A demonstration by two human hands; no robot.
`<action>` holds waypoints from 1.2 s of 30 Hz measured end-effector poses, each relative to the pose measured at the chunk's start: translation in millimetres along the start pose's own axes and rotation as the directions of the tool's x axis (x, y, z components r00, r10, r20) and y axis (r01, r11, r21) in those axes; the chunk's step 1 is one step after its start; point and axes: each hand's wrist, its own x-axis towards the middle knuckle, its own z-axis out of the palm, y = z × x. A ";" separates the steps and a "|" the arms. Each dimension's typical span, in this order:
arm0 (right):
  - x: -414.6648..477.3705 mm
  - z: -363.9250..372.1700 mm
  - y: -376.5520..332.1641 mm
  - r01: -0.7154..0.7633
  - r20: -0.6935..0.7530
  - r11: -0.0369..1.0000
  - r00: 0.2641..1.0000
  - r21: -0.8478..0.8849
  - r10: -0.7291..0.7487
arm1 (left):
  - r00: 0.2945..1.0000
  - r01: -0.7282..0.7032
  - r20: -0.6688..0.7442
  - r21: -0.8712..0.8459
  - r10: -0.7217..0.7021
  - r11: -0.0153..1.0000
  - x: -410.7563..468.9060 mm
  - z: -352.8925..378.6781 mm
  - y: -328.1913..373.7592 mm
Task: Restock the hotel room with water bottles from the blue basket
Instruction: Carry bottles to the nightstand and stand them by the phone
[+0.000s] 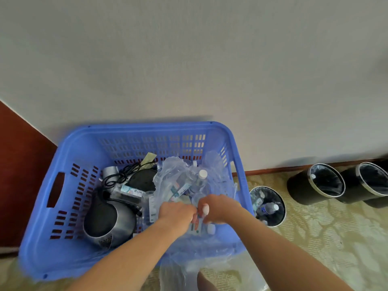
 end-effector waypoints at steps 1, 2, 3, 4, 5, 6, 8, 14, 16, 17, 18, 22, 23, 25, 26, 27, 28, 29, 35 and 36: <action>-3.5 -3.5 -1.2 0.004 -0.035 1.000 0.999 0.026 -0.003 | 1.000 0.000 -0.024 -0.016 0.000 1.000 -2.5 -4.1 -1.7; -6.9 -7.2 -2.2 0.009 -0.062 0.999 0.998 0.053 -0.005 | 0.999 0.000 -0.050 -0.032 -0.002 0.999 -5.0 -8.0 -3.9; -9.8 -10.8 -3.3 0.017 -0.085 0.997 0.996 0.075 -0.010 | 0.997 -0.001 -0.073 -0.046 -0.003 0.999 -7.6 -12.1 -6.0; -12.1 -13.5 -4.2 0.026 -0.105 0.995 0.994 0.093 -0.017 | 0.995 -0.005 -0.096 -0.057 -0.001 0.998 -10.1 -15.0 -7.9; -15.2 -16.5 -5.6 0.036 -0.129 0.993 0.991 0.115 -0.021 | 0.992 -0.013 -0.125 -0.061 0.005 0.998 -13.1 -18.2 -9.4; -18.5 -18.5 -6.8 0.044 -0.155 0.989 0.988 0.140 -0.022 | 0.988 -0.024 -0.157 -0.058 0.014 0.998 -16.2 -20.6 -10.8; -24.7 -21.1 -8.3 0.059 -0.210 0.979 0.977 0.196 -0.017 | 0.974 -0.046 -0.224 -0.069 0.029 0.997 -21.8 -25.9 -14.0; -42.0 -37.9 -3.4 0.162 -0.399 0.870 0.916 0.465 0.042 | 0.896 -0.159 -0.444 -0.278 0.020 0.947 -38.2 -57.0 -27.7; -52.4 -51.5 -5.1 0.222 -0.474 0.824 0.878 0.521 0.063 | 0.830 -0.194 -0.558 -0.264 0.015 0.945 -46.4 -72.8 -30.6; -58.4 -59.5 -6.3 0.263 -0.514 0.792 0.855 0.551 0.073 | 0.787 -0.201 -0.617 -0.248 0.005 0.948 -51.0 -81.2 -32.1; -65.0 -68.3 -7.3 0.312 -0.554 0.752 0.828 0.581 0.085 | 0.742 -0.204 -0.670 -0.249 -0.016 0.947 -55.6 -90.6 -33.5; -99.9 -108.1 -8.3 0.472 -0.713 0.648 0.683 0.598 0.160 | 0.616 -0.331 -0.770 -0.440 -0.162 0.835 -75.9 -135.6 -37.5; -110.8 -118.6 -8.7 0.517 -0.749 0.632 0.643 0.577 0.159 | 0.591 -0.378 -0.785 -0.474 -0.187 0.795 -81.3 -148.8 -36.4; -133.6 -137.0 -9.1 0.617 -0.820 0.582 0.547 0.530 0.166 | 0.508 -0.479 -0.840 -0.458 -0.189 0.749 -94.1 -174.3 -29.7; -145.6 -145.7 -9.5 0.667 -0.849 0.547 0.498 0.505 0.177 | 0.455 -0.535 -0.874 -0.419 -0.168 0.733 -102.5 -187.6 -25.1; -158.3 -154.1 -10.0 0.725 -0.873 0.495 0.454 0.479 0.179 | 0.406 -0.588 -0.903 -0.375 -0.139 0.716 -112.3 -201.5 -20.7; -170.8 -162.3 -10.8 0.787 -0.893 0.423 0.416 0.448 0.171 | 0.368 -0.631 -0.923 -0.335 -0.110 0.700 -122.7 -215.9 -16.8; -182.4 -169.2 -11.7 0.843 -0.910 0.342 0.382 0.415 0.161 | 0.339 -0.662 -0.938 -0.297 -0.079 0.688 -133.1 -229.0 -14.4; -232.6 -204.4 -18.1 0.966 -0.933 0.075 0.215 0.247 0.289 | 0.167 -0.815 -0.980 -0.200 -0.110 0.544 -171.0 -298.0 6.2; -235.8 -207.6 -18.2 0.966 -0.912 0.054 0.218 0.252 0.347 | 0.177 -0.860 -0.971 -0.233 -0.162 0.453 -171.4 -304.9 13.5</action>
